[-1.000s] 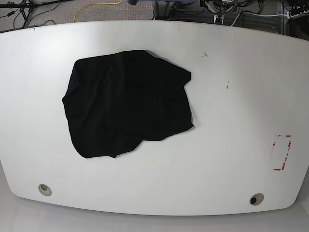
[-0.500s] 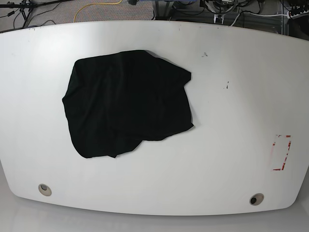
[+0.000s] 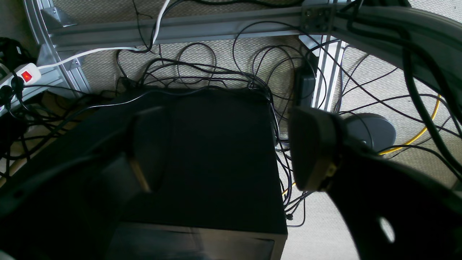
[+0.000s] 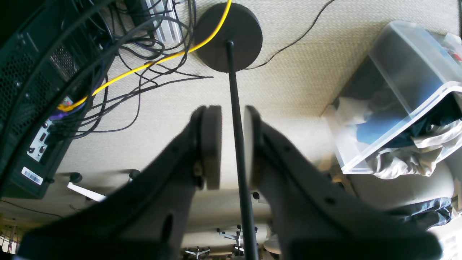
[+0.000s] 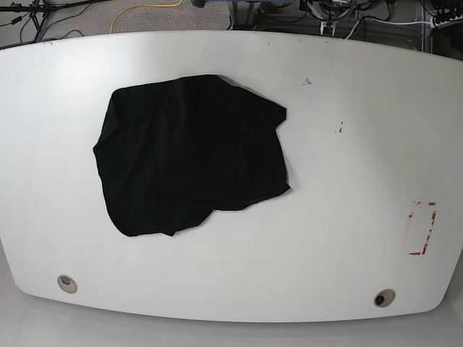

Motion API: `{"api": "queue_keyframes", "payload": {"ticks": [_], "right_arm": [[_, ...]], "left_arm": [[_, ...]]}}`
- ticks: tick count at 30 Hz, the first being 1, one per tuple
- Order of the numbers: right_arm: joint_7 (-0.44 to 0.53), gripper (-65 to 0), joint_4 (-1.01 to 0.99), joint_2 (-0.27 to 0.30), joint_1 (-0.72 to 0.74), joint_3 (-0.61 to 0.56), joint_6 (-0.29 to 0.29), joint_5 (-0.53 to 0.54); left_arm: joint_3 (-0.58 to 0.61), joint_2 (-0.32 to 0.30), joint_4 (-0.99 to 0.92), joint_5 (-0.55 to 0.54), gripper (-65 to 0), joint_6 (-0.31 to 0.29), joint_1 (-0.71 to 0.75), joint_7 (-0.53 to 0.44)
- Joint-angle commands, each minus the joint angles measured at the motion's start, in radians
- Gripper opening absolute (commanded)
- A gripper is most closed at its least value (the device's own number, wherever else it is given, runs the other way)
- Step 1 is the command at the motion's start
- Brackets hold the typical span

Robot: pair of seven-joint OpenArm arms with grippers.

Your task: Fold the T-shirt properly

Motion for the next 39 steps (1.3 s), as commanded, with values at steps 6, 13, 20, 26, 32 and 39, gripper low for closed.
{"api": "queue_keyframes", "payload": {"ticks": [6,13,20,26,32,39], "right_arm": [[-0.006,-55.4,-0.002,0.001,-0.017,0.001,-0.002,-0.008],[-0.007,-55.2,0.002,0.003,-0.019,0.002,-0.004,-0.007],[-0.009,-55.3,0.001,0.005,-0.02,0.002,-0.003,-0.009],[-0.011,-55.4,0.003,0.004,-0.022,0.002,-0.003,-0.008],[-0.011,-55.6,0.004,0.002,-0.022,0.002,-0.003,-0.008],[-0.007,-55.5,0.011,0.004,-0.03,0.003,-0.002,-0.008]], "left_arm": [[-0.001,-0.006,0.0,0.001,-17.7,0.003,-0.001,0.0],[0.0,-0.003,-0.003,0.005,-16.8,0.005,0.002,-0.007],[0.002,-0.003,-0.002,0.002,-15.8,0.005,0.006,-0.017],[0.002,-0.004,0.0,0.001,-15.6,0.004,0.008,-0.02],[0.002,-0.005,-0.001,0.003,-16.1,0.003,0.01,-0.02],[0.001,-0.004,0.002,0.003,-16.2,0.002,0.016,-0.024]]}}
